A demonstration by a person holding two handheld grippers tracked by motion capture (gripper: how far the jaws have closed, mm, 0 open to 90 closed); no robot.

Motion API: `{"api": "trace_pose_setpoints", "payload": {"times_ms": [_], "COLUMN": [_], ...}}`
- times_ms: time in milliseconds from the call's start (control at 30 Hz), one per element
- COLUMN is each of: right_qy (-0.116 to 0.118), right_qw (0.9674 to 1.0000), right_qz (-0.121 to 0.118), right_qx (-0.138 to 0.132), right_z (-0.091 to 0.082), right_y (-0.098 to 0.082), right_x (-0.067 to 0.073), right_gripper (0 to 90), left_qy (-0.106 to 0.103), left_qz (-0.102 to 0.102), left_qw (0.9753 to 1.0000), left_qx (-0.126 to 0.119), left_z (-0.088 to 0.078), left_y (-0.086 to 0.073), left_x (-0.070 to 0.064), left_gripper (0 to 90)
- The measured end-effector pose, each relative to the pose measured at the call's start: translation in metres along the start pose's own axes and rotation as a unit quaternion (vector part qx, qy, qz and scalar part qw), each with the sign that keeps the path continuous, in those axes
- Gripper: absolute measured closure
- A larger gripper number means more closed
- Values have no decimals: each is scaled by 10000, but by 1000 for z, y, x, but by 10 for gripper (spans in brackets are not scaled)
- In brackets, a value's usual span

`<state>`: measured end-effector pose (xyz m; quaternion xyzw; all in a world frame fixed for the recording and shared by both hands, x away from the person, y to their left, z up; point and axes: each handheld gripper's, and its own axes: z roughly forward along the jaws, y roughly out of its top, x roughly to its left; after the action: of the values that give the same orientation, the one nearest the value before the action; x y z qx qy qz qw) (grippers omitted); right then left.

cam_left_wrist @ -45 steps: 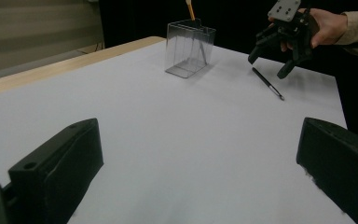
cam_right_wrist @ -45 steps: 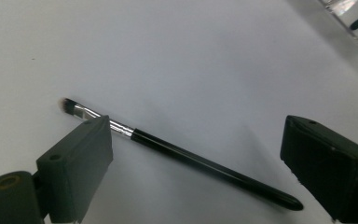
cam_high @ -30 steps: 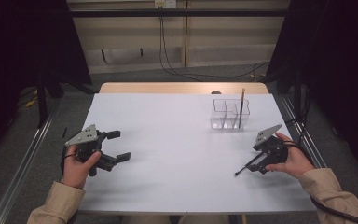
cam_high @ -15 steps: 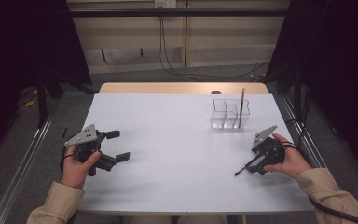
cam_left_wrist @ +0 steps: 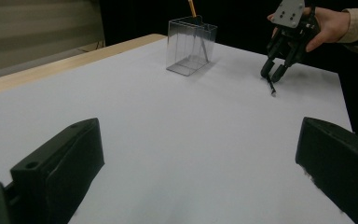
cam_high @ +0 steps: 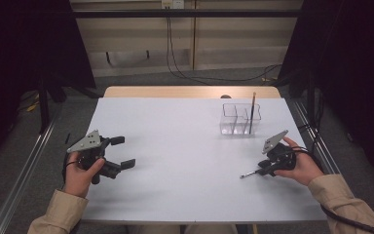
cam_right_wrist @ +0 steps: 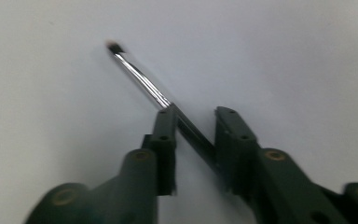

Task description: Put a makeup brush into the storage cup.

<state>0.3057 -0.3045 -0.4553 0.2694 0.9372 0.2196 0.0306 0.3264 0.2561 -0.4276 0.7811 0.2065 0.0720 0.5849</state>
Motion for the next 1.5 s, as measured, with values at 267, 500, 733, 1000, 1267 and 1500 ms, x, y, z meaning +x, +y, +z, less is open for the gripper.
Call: {"api": "trace_pose_setpoints", "payload": {"times_ms": [267, 500, 733, 1000, 1267, 1500], "right_qy": [107, -44, 44, -69, -124, -169], "right_qw": [9990, 9994, 9993, 9981, 9966, 9948], "right_qz": [423, 265, 323, 535, 382, 291], "right_qx": [-54, 210, 165, 281, 725, 966], "right_z": [-4, 3, 3, 4, 6, 8], "right_y": [3, 7, 6, 10, 22, 28], "right_x": [1, 4, 5, 5, 7, 8], "right_gripper": [900, 683, 826, 840, 834, 828], "left_qy": [-43, -77, -74, -94, -114, -94], "left_qz": [-15, -3, -8, -11, 12, -9], "left_qw": [10000, 10000, 10000, 10000, 9999, 10000], "left_qx": [-20, -43, -2, -26, -29, 6], "left_z": [1, 2, 4, 3, 4, 4], "left_y": [-1, 1, 0, 0, 1, 0], "left_x": [3, 4, 4, 3, 3, 3], "left_gripper": [9, 10, 10, 11, 11, 12]}}
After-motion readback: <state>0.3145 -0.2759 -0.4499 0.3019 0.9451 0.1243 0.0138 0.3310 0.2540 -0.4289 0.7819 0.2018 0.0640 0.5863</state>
